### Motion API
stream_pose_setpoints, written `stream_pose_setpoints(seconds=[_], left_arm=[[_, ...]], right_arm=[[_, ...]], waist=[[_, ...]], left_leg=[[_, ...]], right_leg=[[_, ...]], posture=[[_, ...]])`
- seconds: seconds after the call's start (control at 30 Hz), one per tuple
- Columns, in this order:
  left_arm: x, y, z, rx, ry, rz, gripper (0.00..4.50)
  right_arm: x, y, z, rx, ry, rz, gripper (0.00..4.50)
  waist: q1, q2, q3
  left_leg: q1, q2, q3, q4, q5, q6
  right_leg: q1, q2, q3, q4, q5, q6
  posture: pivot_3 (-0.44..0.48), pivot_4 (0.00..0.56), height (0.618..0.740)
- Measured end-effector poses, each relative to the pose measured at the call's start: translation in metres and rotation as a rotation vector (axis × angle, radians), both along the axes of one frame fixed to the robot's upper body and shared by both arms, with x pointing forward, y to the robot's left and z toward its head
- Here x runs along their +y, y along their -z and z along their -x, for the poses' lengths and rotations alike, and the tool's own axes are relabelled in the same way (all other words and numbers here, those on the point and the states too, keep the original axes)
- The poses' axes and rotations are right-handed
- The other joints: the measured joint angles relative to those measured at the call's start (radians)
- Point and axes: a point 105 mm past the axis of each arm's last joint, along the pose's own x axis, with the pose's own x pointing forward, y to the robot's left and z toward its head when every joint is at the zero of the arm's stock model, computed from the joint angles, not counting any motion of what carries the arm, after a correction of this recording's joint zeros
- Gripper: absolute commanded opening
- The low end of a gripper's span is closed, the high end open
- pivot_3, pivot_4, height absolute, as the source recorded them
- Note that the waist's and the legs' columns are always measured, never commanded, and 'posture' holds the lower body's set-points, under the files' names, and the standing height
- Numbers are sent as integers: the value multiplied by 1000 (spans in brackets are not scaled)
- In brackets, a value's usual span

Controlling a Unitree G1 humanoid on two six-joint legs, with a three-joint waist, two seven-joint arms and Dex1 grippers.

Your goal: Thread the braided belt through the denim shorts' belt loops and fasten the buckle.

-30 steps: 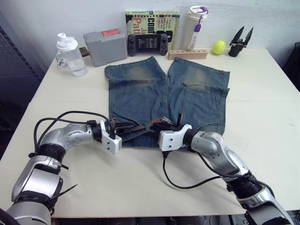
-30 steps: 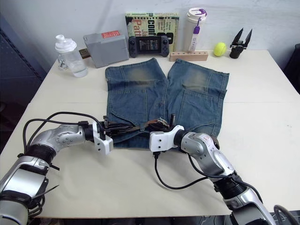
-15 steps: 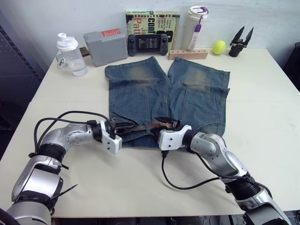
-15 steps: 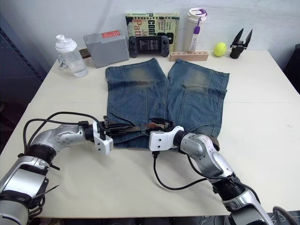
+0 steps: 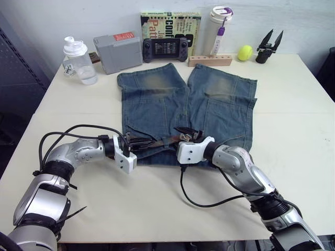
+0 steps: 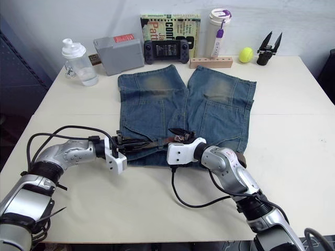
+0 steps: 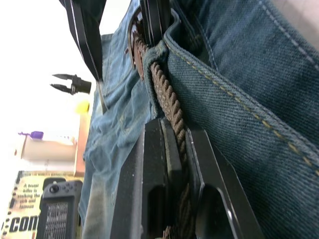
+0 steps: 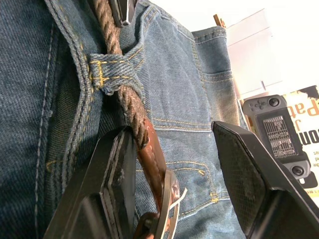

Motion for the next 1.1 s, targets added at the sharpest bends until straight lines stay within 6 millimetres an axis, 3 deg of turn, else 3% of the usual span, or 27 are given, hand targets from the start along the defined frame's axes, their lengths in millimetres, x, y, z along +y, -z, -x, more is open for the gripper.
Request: stream_pose_setpoints(seconds=[0.1,0.13,0.2,0.37,0.57,0.63,0.73,0.83,0.97,1.07,1.1], left_arm=[[0,0,0,-1,0,4,0],[0,0,0,-1,-1,5,0],[0,0,0,-1,-2,5,0],[0,0,0,-1,-7,7,0],[2,7,-2,57,-58,40,2443],[3,3,-2,67,-73,61,3065],[4,1,-3,77,-81,67,3065],[25,-2,18,239,-152,87,3065],[31,-21,39,691,-218,188,3065],[34,-41,36,884,-235,295,3065],[36,-52,31,964,-236,356,2657]], right_arm=[[2,1,1,1,-7,0,1073],[2,1,1,1,-8,1,445],[2,2,1,-1,-9,9,31],[2,2,2,-8,-9,17,31],[3,3,2,-2,-6,12,0],[4,2,3,-1,-8,10,0],[4,2,5,-1,-10,9,0],[5,1,11,4,-8,-11,0],[4,1,12,7,9,-16,0],[2,2,12,10,21,-15,0],[2,2,12,9,24,-16,0]], waist=[[0,0,0],[0,0,0],[0,0,0],[0,0,0],[0,0,0],[-2,0,0],[-4,0,0],[-29,0,0],[-23,0,1],[-20,0,1],[-21,0,1]], left_leg=[[0,0,0,0,0,0],[0,0,0,0,0,0],[0,0,0,0,0,0],[0,0,0,0,0,0],[0,0,0,0,0,0],[-1,0,0,0,0,0],[0,1,0,0,0,0],[-1,2,-1,-1,0,0],[-2,2,-2,1,0,0],[-2,1,-3,2,0,0],[-2,2,-3,1,0,0]], right_leg=[[0,0,0,0,0,0],[0,0,0,0,0,0],[0,0,0,0,0,0],[0,0,0,0,0,0],[0,0,0,0,0,0],[0,0,0,0,0,0],[0,0,0,0,0,0],[-3,0,0,1,0,-1],[-1,0,1,1,0,-1],[-1,1,1,1,0,-1],[-1,1,1,0,-1,-1]], posture=[[0,150,726],[0,150,726],[0,150,726],[0,150,726],[0,150,726],[0,150,726],[0,150,726],[0,150,726],[0,150,726],[0,150,726],[0,150,726]])
